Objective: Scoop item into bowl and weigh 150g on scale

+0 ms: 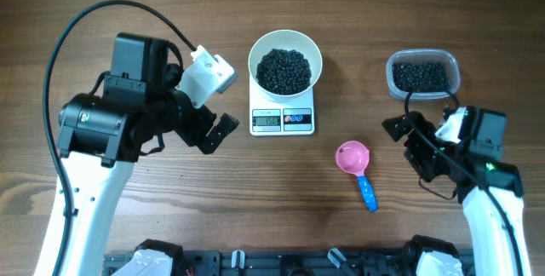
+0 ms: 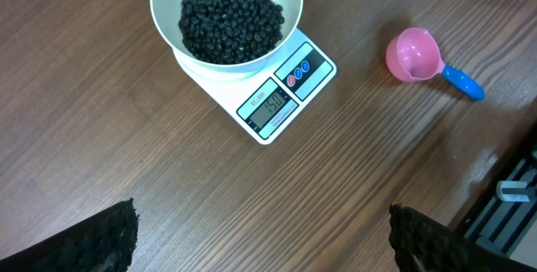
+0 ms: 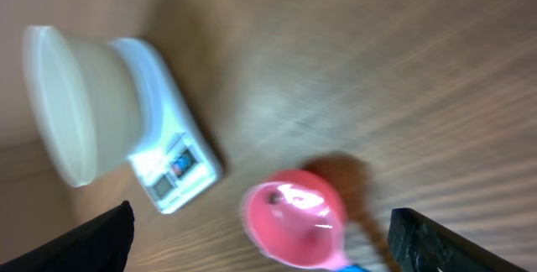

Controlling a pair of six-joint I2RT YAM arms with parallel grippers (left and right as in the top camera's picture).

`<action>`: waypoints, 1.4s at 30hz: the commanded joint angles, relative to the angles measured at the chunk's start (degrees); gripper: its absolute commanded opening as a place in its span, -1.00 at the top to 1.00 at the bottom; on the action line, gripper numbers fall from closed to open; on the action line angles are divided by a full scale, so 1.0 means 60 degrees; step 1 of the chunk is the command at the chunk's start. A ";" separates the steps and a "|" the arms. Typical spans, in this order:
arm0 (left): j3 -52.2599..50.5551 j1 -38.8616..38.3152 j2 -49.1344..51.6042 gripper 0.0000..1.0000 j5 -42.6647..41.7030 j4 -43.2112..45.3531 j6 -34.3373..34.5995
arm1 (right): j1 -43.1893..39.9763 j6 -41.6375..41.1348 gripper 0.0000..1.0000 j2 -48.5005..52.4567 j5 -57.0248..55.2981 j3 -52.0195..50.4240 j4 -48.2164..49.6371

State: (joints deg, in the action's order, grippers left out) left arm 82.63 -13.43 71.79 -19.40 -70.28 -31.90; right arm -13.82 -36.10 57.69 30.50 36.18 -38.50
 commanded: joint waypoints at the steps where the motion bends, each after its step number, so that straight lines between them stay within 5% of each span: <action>1: 0.0106 0.0055 0.0029 -0.99 -0.0011 0.0004 -0.0149 | 0.0382 0.0889 -0.88 -0.0138 0.0419 0.0142 0.0044; 5: 0.0106 0.0055 0.0029 -1.00 -0.0015 0.0004 -0.0146 | 0.1038 0.2178 -0.05 0.0794 0.0051 0.0138 0.0098; 8: 0.0106 0.0055 0.0029 -1.00 -0.0015 0.0004 -0.0149 | 0.1749 0.2546 -0.31 0.2171 -0.0845 0.0138 0.0135; 10: 0.0106 0.0055 0.0029 -1.00 -0.0015 0.0004 -0.0149 | 0.2229 0.2521 -0.29 0.3384 -0.1333 0.0138 0.0656; 13: 0.0106 0.0055 0.0029 -1.00 -0.0011 0.0004 -0.0149 | 0.2590 0.2586 -0.05 0.4244 -0.1341 0.0138 0.1078; 17: 0.0106 0.0055 0.0029 -1.00 -0.0011 0.0004 -0.0146 | 0.2809 0.2583 0.65 0.4470 -0.1603 0.0142 0.1198; 21: 0.0106 0.0055 0.0029 -1.00 -0.0015 0.0004 -0.0149 | 0.2524 0.2375 0.91 0.3774 -0.2707 0.0149 -0.0226; 29: 0.0106 0.0055 0.0029 -1.00 -0.0015 0.0004 -0.0146 | 0.1279 0.1497 0.91 0.1155 -0.4546 0.0149 -0.1985; 35: 0.0106 0.0055 0.0029 -1.00 -0.0015 0.0004 -0.0146 | 0.1239 -0.3282 0.91 0.2069 -0.6207 0.0146 -0.2299; 42: 0.0106 0.0055 0.0029 -1.00 -0.0011 0.0004 -0.0146 | 0.1235 -0.6550 0.92 0.3774 -0.6725 0.0146 -0.0656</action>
State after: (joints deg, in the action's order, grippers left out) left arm 82.63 -13.43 71.79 -19.40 -70.28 -31.90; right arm -6.17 -66.11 78.67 -6.52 36.47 -42.46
